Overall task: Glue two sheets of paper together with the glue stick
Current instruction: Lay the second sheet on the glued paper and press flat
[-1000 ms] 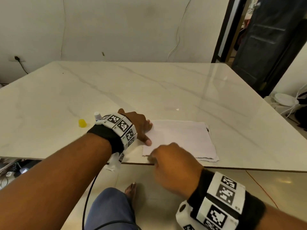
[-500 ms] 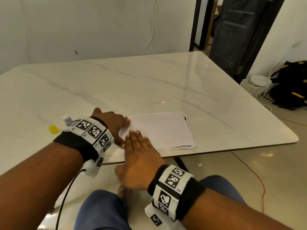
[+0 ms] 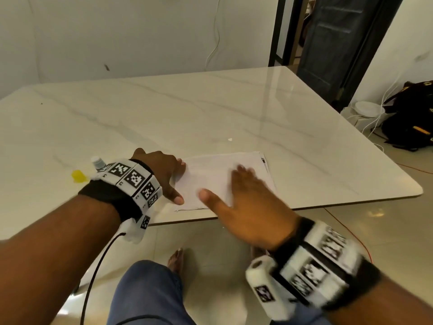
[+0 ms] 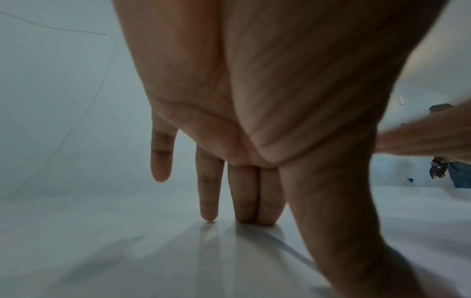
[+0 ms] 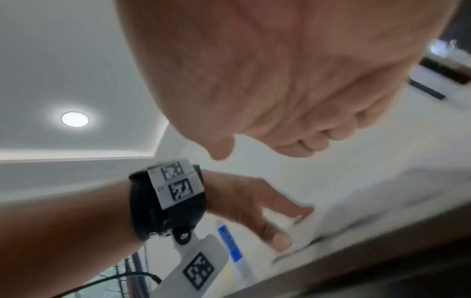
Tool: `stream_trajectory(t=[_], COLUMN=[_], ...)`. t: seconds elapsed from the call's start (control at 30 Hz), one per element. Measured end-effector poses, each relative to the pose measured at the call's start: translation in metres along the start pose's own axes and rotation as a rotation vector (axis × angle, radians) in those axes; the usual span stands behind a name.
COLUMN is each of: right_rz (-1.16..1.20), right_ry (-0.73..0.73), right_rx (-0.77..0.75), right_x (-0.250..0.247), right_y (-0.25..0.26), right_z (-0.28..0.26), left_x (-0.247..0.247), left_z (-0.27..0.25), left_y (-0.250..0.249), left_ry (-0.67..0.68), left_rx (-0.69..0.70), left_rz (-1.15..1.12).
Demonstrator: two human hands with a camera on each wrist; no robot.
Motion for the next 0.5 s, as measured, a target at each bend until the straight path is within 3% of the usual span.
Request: stream_trajectory(t=[0.07, 0.17, 0.27, 0.5], right_rz=[0.135, 0.165, -0.024, -0.147], right_ry=[0.031, 0.115, 0.129, 0.053], right_rx=[-0.165, -0.203, -0.191, -0.017], right_x=[0.007, 0.032, 0.044, 0.02], right_y=[0.049, 0.068, 0.038, -0.068], right_z=[0.03, 0.067, 0.071, 0.035], left_x=[-0.002, -0.001, 0.004, 0.008], left_z=[-0.001, -0.001, 0.001, -0.002], left_y=[0.0, 0.005, 0.009, 0.01], left_ry=[-0.018, -0.049, -0.047, -0.011], left_rx=[-0.006, -0.02, -0.022, -0.017], left_rz=[0.006, -0.014, -0.007, -0.071])
Point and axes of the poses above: each hand's wrist, its own z-axis towards the middle knuckle, its own x-axis out of the palm, y = z × x, the point moved 10 cm from there along z, towards the middle knuckle, and after that the axes turned 9 degrees about -z, right-handed, at the moved point
